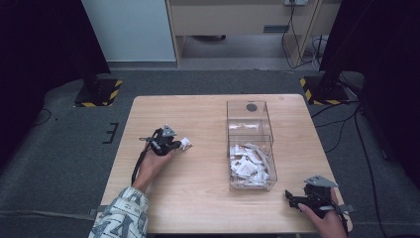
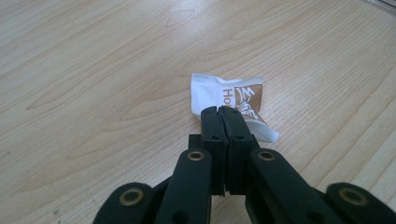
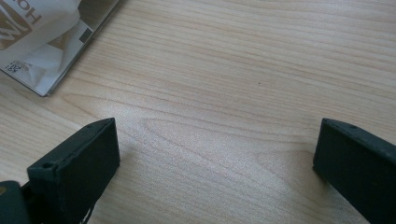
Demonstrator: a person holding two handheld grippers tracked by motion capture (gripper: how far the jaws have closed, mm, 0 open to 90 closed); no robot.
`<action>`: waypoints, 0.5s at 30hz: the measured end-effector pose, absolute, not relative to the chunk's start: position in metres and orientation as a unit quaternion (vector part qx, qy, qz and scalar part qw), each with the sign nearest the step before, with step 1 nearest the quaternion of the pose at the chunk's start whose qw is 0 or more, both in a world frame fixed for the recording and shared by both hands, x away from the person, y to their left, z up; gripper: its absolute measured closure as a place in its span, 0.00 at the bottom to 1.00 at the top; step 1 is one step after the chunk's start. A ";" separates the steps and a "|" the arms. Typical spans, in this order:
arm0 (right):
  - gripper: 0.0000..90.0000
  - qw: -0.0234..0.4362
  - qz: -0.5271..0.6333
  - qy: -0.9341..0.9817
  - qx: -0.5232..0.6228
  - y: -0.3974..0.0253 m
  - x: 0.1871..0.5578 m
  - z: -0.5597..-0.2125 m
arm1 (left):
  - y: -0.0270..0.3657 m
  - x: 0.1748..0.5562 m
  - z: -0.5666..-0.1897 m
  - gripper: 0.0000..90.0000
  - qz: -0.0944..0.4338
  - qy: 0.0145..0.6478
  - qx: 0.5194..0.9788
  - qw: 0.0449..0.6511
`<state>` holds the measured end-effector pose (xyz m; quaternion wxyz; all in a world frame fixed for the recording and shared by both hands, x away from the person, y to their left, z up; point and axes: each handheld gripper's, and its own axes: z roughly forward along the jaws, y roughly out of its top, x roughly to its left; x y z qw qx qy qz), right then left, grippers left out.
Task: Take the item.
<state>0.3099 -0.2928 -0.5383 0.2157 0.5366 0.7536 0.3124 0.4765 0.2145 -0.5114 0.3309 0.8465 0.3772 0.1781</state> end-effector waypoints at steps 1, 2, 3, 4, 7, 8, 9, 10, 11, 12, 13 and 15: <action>0.01 0.216 0.312 0.754 0.536 -0.293 0.310 -0.538 | 0.215 0.477 -0.512 0.99 0.179 0.377 0.847 0.330; 0.01 0.216 0.313 0.754 0.537 -0.293 0.310 -0.538 | 0.215 0.477 -0.511 0.99 0.179 0.377 0.847 0.330; 0.01 0.216 0.313 0.754 0.537 -0.293 0.310 -0.538 | 0.215 0.477 -0.511 0.99 0.179 0.378 0.846 0.331; 0.01 0.216 0.313 0.753 0.537 -0.293 0.310 -0.538 | 0.215 0.477 -0.511 0.98 0.179 0.378 0.846 0.331; 0.01 0.216 0.312 0.754 0.537 -0.293 0.310 -0.538 | 0.215 0.477 -0.513 0.98 0.178 0.378 0.846 0.330; 0.01 0.216 0.312 0.753 0.537 -0.293 0.310 -0.538 | 0.215 0.477 -0.513 0.98 0.178 0.380 0.846 0.330; 0.01 0.216 0.313 0.754 0.537 -0.293 0.310 -0.538 | 0.216 0.477 -0.513 0.98 0.178 0.380 0.846 0.329; 0.01 0.216 0.312 0.753 0.537 -0.293 0.310 -0.538 | 0.216 0.477 -0.514 0.97 0.177 0.380 0.846 0.328; 0.01 0.216 0.313 0.753 0.537 -0.293 0.310 -0.538 | 0.216 0.477 -0.514 0.97 0.175 0.380 0.846 0.329; 0.01 0.216 0.312 0.754 0.537 -0.293 0.310 -0.538 | 0.216 0.477 -0.514 0.97 0.173 0.379 0.847 0.330; 0.01 0.216 0.312 0.753 0.537 -0.293 0.310 -0.538 | 0.216 0.476 -0.515 0.96 0.172 0.379 0.847 0.332; 0.01 0.216 0.313 0.753 0.537 -0.293 0.310 -0.538 | 0.216 0.476 -0.515 0.93 0.172 0.378 0.847 0.331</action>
